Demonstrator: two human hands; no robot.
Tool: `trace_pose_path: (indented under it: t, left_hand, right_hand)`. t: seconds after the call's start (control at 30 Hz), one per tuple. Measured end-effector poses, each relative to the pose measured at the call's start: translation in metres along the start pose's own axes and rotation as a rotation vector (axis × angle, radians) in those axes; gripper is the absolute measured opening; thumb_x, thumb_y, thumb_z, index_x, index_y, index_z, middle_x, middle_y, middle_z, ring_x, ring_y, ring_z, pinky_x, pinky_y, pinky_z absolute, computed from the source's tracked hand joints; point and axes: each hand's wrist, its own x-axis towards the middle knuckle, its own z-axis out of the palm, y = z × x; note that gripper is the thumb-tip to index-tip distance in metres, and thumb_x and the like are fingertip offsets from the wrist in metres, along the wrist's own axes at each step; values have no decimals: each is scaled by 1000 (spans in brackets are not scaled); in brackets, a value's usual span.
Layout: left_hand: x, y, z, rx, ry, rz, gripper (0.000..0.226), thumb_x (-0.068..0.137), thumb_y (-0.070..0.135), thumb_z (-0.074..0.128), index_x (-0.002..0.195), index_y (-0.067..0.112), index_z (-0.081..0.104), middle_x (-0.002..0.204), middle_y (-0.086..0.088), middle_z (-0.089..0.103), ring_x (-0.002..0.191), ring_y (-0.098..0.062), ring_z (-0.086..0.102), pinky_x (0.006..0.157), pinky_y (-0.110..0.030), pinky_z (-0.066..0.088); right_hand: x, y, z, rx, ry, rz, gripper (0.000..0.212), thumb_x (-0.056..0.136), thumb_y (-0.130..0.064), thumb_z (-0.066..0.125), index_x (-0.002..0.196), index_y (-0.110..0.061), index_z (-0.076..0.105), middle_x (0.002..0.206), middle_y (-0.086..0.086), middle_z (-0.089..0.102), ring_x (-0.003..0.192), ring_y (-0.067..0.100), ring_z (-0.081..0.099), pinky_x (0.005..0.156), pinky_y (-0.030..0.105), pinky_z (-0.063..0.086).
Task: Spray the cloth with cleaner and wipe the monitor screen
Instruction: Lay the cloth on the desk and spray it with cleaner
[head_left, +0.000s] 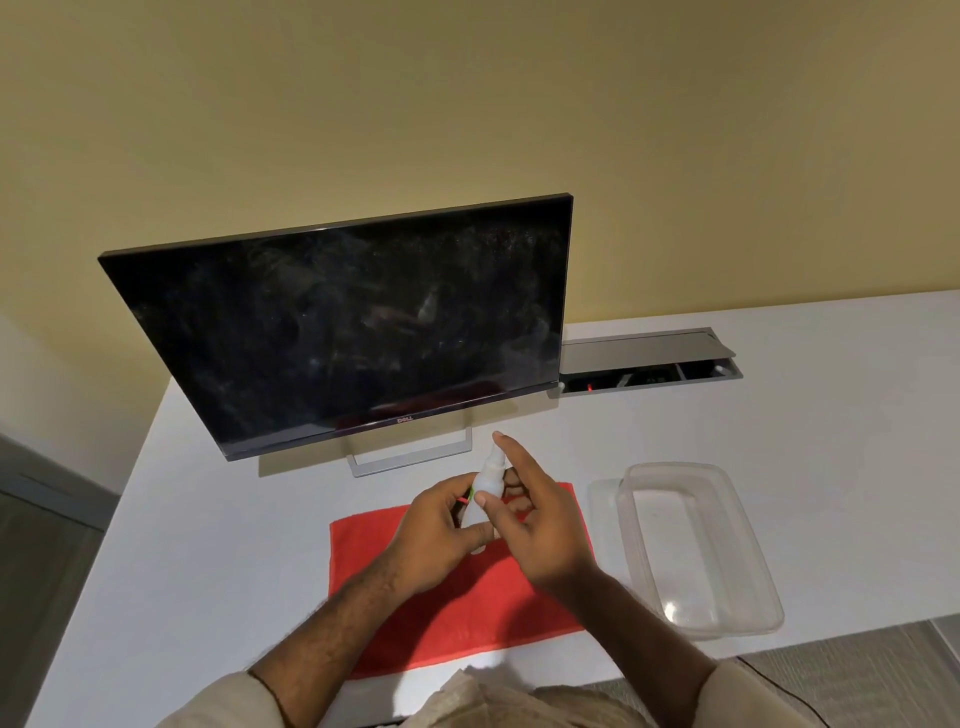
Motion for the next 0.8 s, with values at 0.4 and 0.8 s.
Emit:
trace_pose_path:
  t: [0.4, 0.8]
  left_hand:
    - [-5, -15, 11, 41, 152, -120, 29, 69, 6, 87, 91, 12, 69, 78, -14, 68, 67, -17, 56, 68, -42, 52]
    - [-22, -52, -9, 271, 49, -146, 41, 80, 25, 83, 118, 19, 68, 114, 2, 68, 104, -13, 64, 96, -24, 50]
  right_hand:
    - [-2, 6, 5, -69, -18, 20, 79, 91, -38, 67, 153, -41, 18, 120, -17, 62, 108, 3, 63, 85, 19, 55]
    - [-20, 26, -4, -193, 85, 55, 76, 93, -17, 55, 152, -45, 16, 153, -36, 22, 142, -11, 24, 106, 1, 23]
